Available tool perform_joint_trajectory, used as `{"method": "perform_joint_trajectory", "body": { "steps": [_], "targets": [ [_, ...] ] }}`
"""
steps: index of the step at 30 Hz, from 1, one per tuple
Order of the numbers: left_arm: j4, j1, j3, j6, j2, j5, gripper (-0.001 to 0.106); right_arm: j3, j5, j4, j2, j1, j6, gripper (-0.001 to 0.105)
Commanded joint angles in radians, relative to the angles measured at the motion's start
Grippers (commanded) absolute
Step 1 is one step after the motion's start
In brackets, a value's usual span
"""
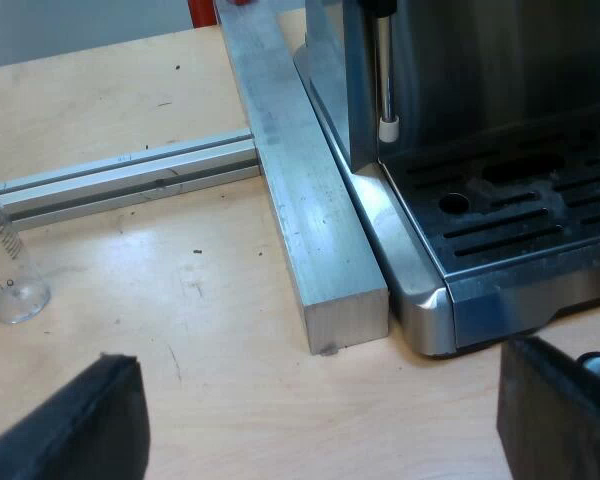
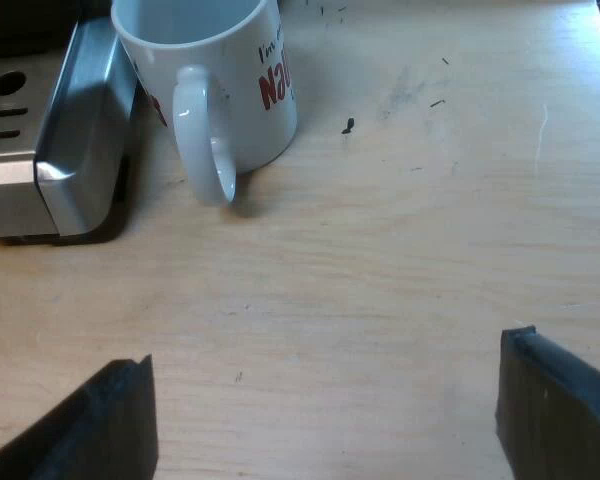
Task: Put the handle in the coffee machine
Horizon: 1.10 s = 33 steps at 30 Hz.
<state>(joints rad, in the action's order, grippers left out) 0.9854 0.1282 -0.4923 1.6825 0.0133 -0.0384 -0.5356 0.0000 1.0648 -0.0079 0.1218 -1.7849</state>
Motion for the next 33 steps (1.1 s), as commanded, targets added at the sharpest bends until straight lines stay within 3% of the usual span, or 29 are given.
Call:
{"method": "perform_joint_trajectory", "body": {
  "steps": [1, 12, 16, 23, 33],
  "targets": [
    [-0.012, 0.001, 0.000, 0.010, 0.132, -0.003, 0.073, -0.006, 0.000, -0.007, -0.043, -0.001, -0.005, 0.071],
    [-0.012, 0.001, -0.003, 0.010, 0.132, -0.007, 0.073, -0.011, 0.000, -0.007, -0.039, -0.001, -0.005, 0.071],
    [-0.012, 0.004, -0.025, 0.014, 0.124, -0.081, 0.073, -0.020, 0.000, -0.007, -0.024, -0.001, -0.005, 0.071],
    [-0.012, 0.048, -0.062, 0.042, 0.016, -0.183, 0.073, -0.134, -0.110, -0.007, 0.190, -0.001, -0.048, 0.071],
    [-0.053, 0.221, -0.064, 0.042, -0.110, -0.228, 0.073, -0.277, -0.274, -0.007, 0.484, 0.002, -0.112, 0.071]
  ]
}}
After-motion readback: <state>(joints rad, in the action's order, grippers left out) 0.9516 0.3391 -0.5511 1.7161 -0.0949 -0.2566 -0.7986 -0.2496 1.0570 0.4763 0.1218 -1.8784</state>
